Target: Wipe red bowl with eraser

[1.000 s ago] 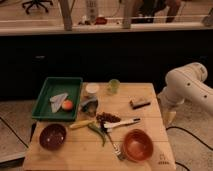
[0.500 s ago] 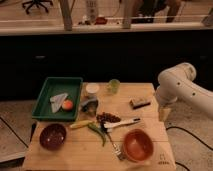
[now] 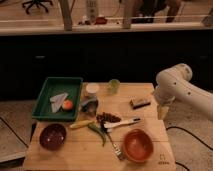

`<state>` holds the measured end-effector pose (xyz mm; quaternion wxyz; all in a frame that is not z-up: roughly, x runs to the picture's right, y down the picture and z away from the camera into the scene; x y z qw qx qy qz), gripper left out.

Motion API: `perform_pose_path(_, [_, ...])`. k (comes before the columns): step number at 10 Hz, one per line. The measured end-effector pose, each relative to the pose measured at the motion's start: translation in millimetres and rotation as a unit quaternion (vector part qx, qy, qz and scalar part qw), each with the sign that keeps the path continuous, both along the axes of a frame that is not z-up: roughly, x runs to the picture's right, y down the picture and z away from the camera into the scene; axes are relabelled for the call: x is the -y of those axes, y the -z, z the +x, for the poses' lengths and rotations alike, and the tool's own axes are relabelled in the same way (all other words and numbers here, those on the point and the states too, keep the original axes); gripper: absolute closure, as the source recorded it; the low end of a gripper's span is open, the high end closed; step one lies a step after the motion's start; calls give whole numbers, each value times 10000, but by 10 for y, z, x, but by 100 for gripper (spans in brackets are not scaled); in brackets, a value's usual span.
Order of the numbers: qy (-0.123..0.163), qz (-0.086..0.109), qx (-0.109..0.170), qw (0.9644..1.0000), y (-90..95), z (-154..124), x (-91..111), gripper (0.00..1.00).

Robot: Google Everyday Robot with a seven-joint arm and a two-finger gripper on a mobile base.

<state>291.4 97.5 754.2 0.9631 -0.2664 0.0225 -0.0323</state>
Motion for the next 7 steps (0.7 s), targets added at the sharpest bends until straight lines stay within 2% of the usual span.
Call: perform_pose_path(7, [358,-5,311,9989,-392,74,-17,20])
